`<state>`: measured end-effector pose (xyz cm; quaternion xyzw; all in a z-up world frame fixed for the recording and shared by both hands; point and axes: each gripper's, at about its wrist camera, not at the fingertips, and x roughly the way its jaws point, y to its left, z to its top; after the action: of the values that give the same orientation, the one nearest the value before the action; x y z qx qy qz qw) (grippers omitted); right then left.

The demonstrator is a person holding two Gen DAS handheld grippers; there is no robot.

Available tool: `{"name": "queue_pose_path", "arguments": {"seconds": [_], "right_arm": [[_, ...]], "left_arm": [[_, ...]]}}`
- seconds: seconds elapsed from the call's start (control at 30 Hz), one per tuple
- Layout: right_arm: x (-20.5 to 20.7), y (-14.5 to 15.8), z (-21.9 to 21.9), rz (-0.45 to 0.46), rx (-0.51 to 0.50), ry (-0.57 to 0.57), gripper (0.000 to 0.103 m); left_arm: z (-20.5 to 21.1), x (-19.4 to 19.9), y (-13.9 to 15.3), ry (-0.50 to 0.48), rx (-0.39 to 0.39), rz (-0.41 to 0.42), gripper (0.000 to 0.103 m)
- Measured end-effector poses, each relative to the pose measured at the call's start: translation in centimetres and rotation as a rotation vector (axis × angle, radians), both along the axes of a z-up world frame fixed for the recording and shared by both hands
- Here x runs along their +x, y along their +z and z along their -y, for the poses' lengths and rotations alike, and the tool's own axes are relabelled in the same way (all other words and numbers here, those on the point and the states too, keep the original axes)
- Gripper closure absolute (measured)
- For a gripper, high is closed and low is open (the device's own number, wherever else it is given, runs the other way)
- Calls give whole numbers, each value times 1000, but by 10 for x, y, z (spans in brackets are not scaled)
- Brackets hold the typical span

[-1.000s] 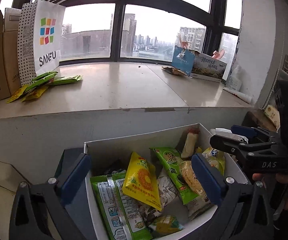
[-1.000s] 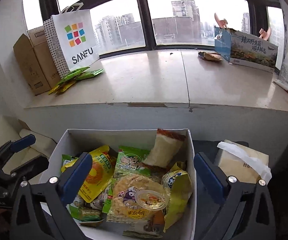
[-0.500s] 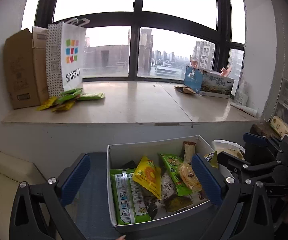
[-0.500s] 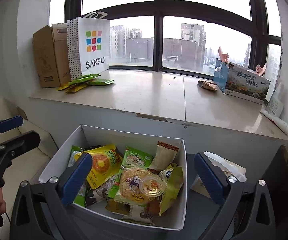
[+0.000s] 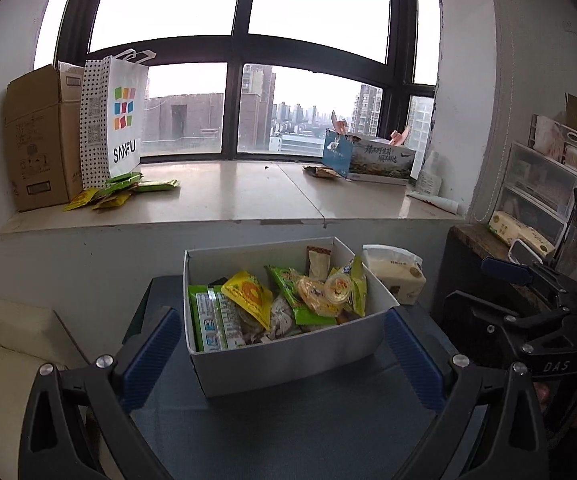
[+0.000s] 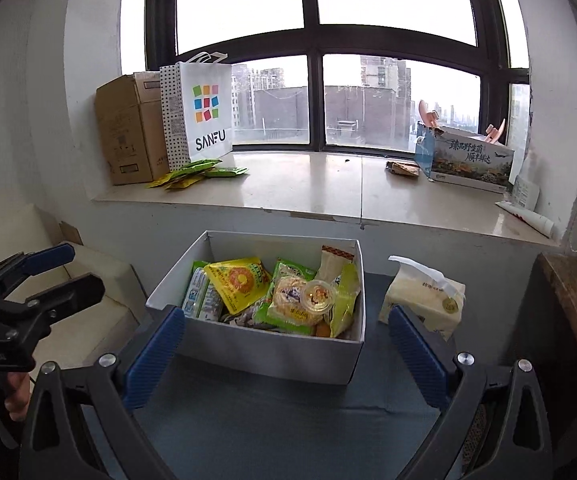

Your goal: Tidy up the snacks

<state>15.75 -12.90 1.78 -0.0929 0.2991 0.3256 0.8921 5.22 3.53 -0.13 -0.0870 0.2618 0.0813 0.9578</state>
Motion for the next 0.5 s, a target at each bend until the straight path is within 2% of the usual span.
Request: {"name": "queue_pose_path", "arguments": {"seconds": [0.13, 0.3, 0.5], "right_arm": [[-33, -5, 18, 29, -15, -60, 0], [-57, -12, 43, -31, 45, -110, 0], [-62, -11, 51, -47, 60, -114, 0]], "left_arm": [[16, -22, -12, -24, 11, -5, 0], [21, -43, -21, -38, -75, -26, 0], [27, -48, -19, -46, -53, -39, 0]]}}
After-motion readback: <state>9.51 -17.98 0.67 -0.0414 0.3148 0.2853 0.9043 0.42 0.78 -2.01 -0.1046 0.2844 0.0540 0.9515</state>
